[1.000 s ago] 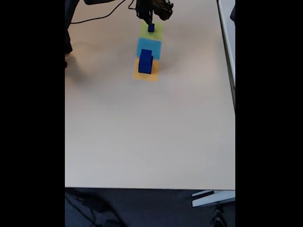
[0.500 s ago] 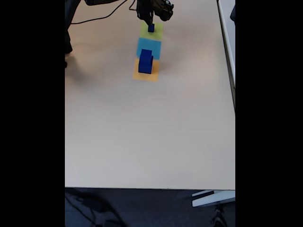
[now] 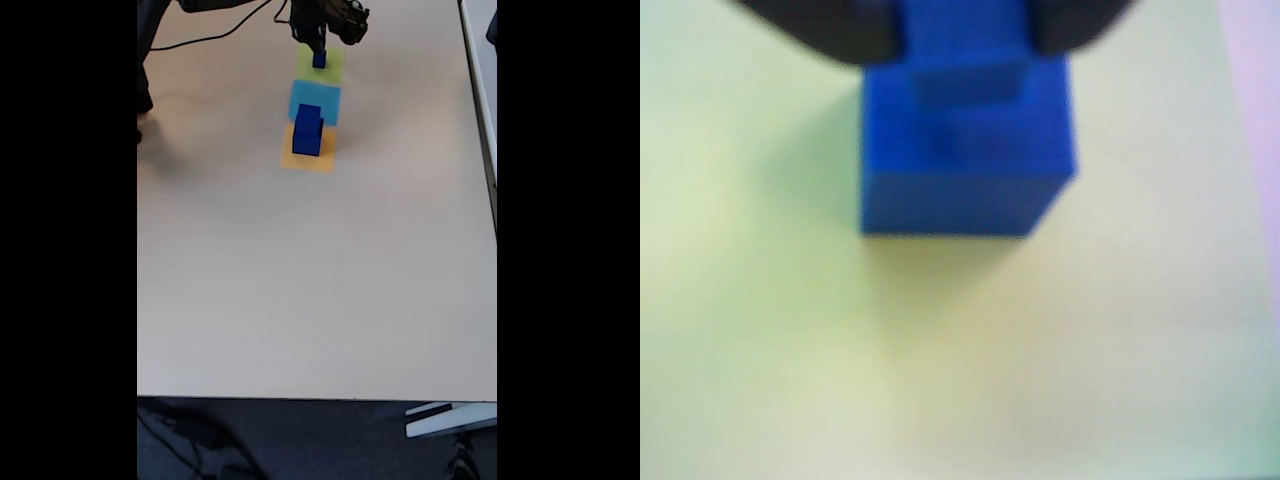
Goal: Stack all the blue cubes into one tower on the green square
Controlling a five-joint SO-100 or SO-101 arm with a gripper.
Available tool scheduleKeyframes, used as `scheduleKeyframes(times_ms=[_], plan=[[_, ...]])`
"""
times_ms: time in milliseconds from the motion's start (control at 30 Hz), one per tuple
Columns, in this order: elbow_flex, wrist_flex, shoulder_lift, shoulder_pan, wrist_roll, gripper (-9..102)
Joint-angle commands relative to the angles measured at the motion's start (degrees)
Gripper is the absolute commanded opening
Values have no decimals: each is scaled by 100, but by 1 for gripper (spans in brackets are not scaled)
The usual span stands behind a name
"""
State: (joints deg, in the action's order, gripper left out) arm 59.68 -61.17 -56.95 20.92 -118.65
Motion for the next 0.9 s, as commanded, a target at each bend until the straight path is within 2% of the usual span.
scheduleKeyframes(times_ms=[0,867], plan=[[-334,123,-35,-53,35,0],[-325,132,-9,0,-26,0]])
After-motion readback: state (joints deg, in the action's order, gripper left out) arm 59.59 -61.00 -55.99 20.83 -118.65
